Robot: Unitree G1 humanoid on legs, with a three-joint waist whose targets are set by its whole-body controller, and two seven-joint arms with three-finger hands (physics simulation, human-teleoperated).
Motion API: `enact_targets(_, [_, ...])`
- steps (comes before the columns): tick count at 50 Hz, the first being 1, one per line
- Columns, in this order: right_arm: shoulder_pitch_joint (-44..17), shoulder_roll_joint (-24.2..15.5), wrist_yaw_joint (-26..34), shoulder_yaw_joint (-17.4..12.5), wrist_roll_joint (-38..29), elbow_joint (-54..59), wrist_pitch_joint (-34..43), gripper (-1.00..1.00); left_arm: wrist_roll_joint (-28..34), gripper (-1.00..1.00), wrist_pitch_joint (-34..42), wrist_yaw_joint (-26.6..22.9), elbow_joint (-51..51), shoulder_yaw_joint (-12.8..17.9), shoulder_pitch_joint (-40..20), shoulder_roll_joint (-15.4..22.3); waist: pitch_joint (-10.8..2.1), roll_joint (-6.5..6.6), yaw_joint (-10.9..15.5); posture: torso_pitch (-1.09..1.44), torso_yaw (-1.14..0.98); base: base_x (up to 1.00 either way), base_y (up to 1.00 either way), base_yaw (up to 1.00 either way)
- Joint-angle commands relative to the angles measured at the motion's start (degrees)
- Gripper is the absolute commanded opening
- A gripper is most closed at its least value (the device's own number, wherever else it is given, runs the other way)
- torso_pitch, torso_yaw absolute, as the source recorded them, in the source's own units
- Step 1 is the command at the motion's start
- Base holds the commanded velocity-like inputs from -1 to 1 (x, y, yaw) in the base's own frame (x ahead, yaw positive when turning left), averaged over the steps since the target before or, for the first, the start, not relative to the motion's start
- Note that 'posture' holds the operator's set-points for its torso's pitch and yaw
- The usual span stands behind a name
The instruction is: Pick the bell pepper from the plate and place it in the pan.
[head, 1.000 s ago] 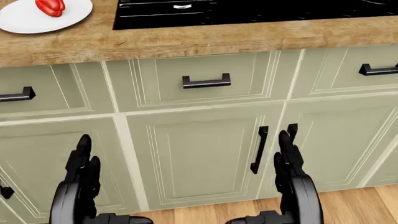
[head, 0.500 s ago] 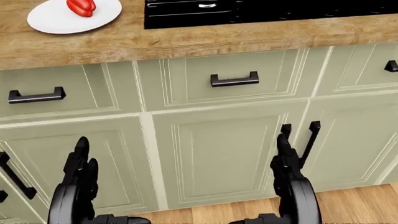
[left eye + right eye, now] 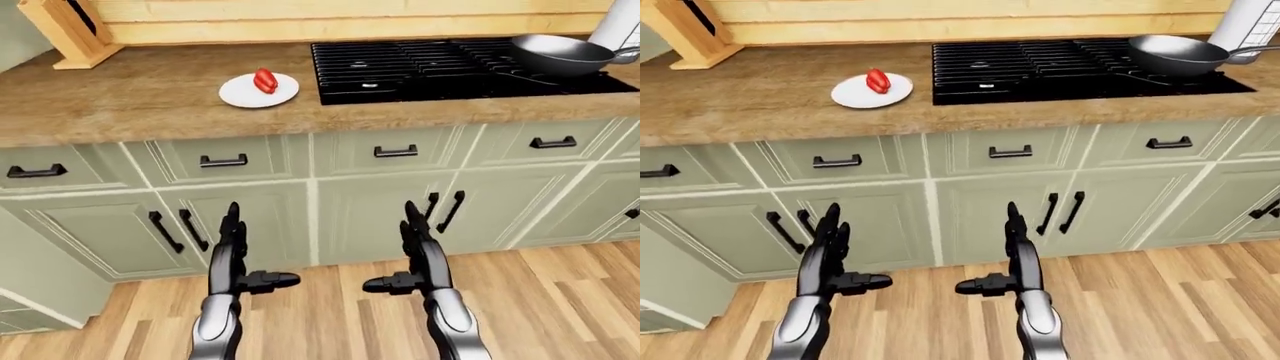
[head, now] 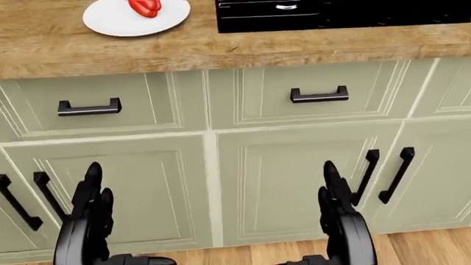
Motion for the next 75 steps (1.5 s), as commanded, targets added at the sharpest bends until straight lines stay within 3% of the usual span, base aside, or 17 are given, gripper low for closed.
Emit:
enact_targets(1, [-1.1, -0.5, -0.5, -1.0, 0.1, -3.6, -1.8, 1.00, -0.1, 1.00, -2.0, -0.5, -2.8, -0.9, -1.4, -0.2, -0.84, -0.12, -0.3, 0.00, 0.00, 0.00, 0.00, 0.24])
enact_targets(6, [-1.3, -0.5, -0.7, -0.9, -0.2, -3.1, -1.9, 1.00, -0.2, 1.00, -2.3, -0.6, -2.3, -0.8, -1.6, -0.2, -0.41, -2.50, -1.1, 0.00, 0.00, 0.00, 0.04, 0.19])
enact_targets(9, [-1.2, -0.6, -0.8, -1.0, -0.5, -3.2, -1.9, 1.00, -0.2, 1.00, -2.4, -0.5, -2.3, -0.9, -1.4, -0.3, 0.12, -6.42, -0.8, 0.00, 0.00, 0.00, 0.06, 0.00])
enact_targets(10, [-1.1, -0.6, -0.8, -1.0, -0.4, -3.4, -1.7, 1.00, -0.2, 1.00, -2.3, -0.6, -2.5, -0.9, -1.3, -0.3, -0.79, -7.51, -0.5, 0.00, 0.00, 0.00, 0.03, 0.00])
enact_targets(11, [-1.1, -0.6, -0.8, -1.0, -0.5, -3.2, -2.0, 1.00, -0.2, 1.00, -2.3, -0.5, -2.5, -0.9, -1.3, -0.2, -0.12, -5.26, -0.7, 0.00, 0.00, 0.00, 0.03, 0.00])
enact_targets(14, [-1.1, -0.6, -0.7, -1.1, -0.4, -3.2, -2.0, 1.00, -0.2, 1.00, -1.8, -0.5, -3.2, -1.0, -1.1, -0.3, -0.75, -4.24, -1.0, 0.00, 0.00, 0.00, 0.03, 0.00])
enact_targets(16, [-1.1, -0.6, -0.6, -1.0, -0.4, -3.4, -1.9, 1.00, -0.3, 1.00, -1.8, -0.5, -3.6, -1.1, -0.8, -0.4, -1.53, -2.77, -1.2, 0.00, 0.00, 0.00, 0.03, 0.00])
enact_targets(17, [-1.0, -0.6, -0.6, -0.9, -0.6, -3.9, -1.6, 1.00, -0.5, 1.00, -1.9, -0.6, -3.3, -0.9, -1.1, -0.3, -1.15, -2.61, -1.2, 0.00, 0.00, 0.00, 0.00, 0.00])
enact_targets(30, [-3.8, -0.9, -1.5, -1.1, -1.4, -2.0, -1.3, 1.00, -2.0, 1.00, -1.0, -0.3, -3.0, -0.4, -2.3, -0.3, -2.39, -2.75, -1.4, 0.00, 0.00, 0.00, 0.00, 0.00])
enact_targets(44, [-17.5, -3.0, -3.4, -2.7, 0.1, 7.4, 1.3, 1.00, -3.9, 1.00, -1.3, 1.1, 6.7, 1.8, -13.1, 2.1, -2.99, -2.59, -1.3, 0.00, 0.00, 0.00, 0.00, 0.00])
enact_targets(56, [-30.0, -6.2, -3.8, -4.0, 0.8, 7.2, 13.6, 1.00, -7.7, 1.00, -0.5, 3.3, 17.5, 3.5, -27.7, 5.3, -3.02, -2.64, -1.2, 0.00, 0.00, 0.00, 0.00, 0.00])
enact_targets(61, [-33.6, -6.9, -3.0, -3.1, -0.7, 7.7, 16.8, 1.00, -9.2, 1.00, 4.5, 4.2, 18.3, 4.0, -34.5, 7.1, -3.07, -2.61, -1.2, 0.00, 0.00, 0.00, 0.00, 0.00])
enact_targets(68, [-39.4, -8.9, -4.0, -4.9, 0.2, 4.8, 24.6, 1.00, -9.4, 1.00, 5.2, 3.5, 22.5, 4.1, -40.3, 8.7, -2.82, -2.51, -1.1, 0.00, 0.00, 0.00, 0.00, 0.00])
enact_targets(75, [-43.4, -10.6, -3.3, -5.4, 1.1, 1.0, 30.0, 1.00, -10.7, 1.00, 11.5, 4.2, 20.0, 4.4, -44.1, 9.9, -2.55, -2.56, -1.2, 0.00, 0.00, 0.00, 0.00, 0.00])
